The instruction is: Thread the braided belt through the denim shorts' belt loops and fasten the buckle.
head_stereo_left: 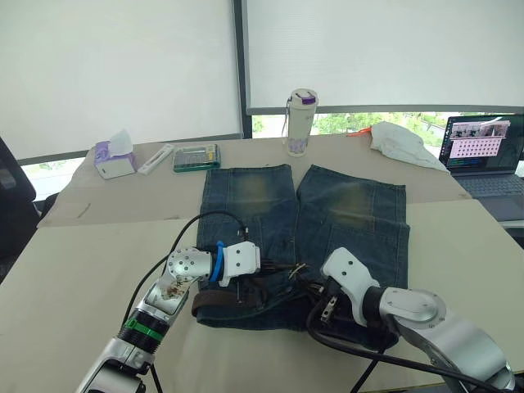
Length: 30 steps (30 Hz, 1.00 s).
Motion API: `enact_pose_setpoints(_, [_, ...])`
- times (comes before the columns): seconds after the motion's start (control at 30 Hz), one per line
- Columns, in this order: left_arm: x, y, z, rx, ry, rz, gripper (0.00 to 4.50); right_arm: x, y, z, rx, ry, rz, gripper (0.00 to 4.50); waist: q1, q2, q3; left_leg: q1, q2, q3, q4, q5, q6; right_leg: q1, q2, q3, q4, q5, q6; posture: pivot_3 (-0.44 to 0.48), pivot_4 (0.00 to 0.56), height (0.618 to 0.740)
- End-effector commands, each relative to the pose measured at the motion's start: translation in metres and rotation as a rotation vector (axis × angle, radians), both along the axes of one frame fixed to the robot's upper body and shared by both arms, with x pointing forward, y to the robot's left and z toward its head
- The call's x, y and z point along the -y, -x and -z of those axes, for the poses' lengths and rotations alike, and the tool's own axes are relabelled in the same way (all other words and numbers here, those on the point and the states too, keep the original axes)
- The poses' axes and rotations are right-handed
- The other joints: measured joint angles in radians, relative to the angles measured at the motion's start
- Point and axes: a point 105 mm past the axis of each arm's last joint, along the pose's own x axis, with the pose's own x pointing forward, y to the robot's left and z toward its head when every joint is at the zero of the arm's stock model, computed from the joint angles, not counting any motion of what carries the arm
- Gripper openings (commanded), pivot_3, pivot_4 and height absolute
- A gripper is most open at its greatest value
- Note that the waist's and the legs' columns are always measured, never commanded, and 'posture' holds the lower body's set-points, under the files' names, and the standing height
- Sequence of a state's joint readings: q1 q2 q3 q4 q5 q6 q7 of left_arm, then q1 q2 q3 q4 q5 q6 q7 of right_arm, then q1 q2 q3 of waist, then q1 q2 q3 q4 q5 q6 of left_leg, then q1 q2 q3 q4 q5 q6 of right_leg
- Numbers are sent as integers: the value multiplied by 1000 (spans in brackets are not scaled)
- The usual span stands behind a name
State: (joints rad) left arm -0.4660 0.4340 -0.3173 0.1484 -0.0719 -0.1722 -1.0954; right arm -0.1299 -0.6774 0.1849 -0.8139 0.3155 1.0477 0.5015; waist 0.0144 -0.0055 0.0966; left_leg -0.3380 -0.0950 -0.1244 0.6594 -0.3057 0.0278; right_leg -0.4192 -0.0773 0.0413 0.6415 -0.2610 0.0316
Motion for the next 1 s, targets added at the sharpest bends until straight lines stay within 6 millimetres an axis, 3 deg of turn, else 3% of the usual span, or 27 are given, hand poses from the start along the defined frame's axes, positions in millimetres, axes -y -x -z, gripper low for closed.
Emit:
enact_pose_setpoints(0.03, [10, 5, -10, 37, 6, 80, 0, -3, 1, -9, 77, 9, -37, 39, 0, 0, 0, 0, 0, 0, 0, 0, 0, 0, 0, 0, 0, 0, 0, 0, 150, 740])
enact_pose_setpoints(0.17, [5, 5, -13, 2, -1, 90, 0, 1, 0, -5, 69, -3, -4, 39, -1, 0, 0, 0, 0, 0, 0, 0, 0, 0, 0, 0, 0, 0, 0, 0, 150, 740])
enact_pose_setpoints(0.33, [-32, -8, -20, -100, -62, 31, 0, 10, 4, -1, 50, -8, 19, 39, -3, 0, 0, 0, 0, 0, 0, 0, 0, 0, 0, 0, 0, 0, 0, 0, 150, 740])
enact_pose_setpoints(0.5, [-51, -16, -23, -121, -114, -2, 0, 12, 3, -1, 39, -29, 32, 39, 0, 0, 0, 0, 0, 0, 0, 0, 0, 0, 1, -1, 0, 0, 0, 0, 150, 740])
enact_pose_setpoints(0.83, [-37, 12, -5, -120, -123, 55, 0, 7, -4, -11, 41, -136, 85, 39, -4, 0, 0, 0, 0, 0, -1, 0, 0, 0, 0, 0, 0, 0, 0, 0, 150, 740])
enact_pose_setpoints(1.0, [-24, 12, -1, -62, -79, 5, 0, 5, -7, -18, 32, -203, 119, 39, -1, 0, 0, 0, 0, -1, 0, 0, 0, 0, 0, 1, 0, 0, 0, 0, 150, 740])
